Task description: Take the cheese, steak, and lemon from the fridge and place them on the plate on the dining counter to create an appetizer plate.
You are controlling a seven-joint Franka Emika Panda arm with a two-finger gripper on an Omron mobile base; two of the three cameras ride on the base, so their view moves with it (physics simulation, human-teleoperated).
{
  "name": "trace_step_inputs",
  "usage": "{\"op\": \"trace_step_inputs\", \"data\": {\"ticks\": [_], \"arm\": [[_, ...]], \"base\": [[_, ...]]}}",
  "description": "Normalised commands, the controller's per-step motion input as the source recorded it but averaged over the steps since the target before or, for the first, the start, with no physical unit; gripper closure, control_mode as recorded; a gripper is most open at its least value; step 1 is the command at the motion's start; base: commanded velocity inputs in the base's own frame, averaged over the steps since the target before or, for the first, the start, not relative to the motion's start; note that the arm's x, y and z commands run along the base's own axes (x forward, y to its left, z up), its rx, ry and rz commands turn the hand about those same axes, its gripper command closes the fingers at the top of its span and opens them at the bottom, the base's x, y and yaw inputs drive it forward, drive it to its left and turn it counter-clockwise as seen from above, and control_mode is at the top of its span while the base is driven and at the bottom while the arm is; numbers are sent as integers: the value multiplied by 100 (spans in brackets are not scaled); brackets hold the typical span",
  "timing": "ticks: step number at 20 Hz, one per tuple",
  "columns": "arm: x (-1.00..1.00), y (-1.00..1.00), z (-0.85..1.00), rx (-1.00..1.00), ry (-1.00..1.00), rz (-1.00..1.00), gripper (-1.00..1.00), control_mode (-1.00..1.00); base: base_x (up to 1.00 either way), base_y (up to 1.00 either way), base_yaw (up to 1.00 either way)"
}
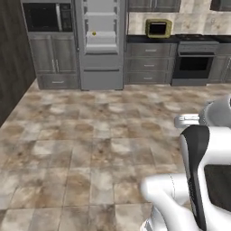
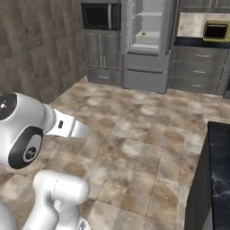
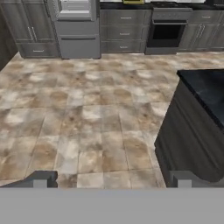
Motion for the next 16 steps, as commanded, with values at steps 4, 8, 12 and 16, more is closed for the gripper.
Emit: {"op": "trace_step_inputs", "data": {"ticks": [4, 8, 12, 16], "arm": [[0, 0, 0, 0, 0, 0, -100, 100], [0, 0, 0, 0, 0, 0, -100, 100], [0, 0, 0, 0, 0, 0, -100, 100], [0, 0, 0, 0, 0, 0, -100, 100]], "base": [[100, 0, 0], [100, 0, 0], [100, 11, 0], [100, 33, 0]]}}
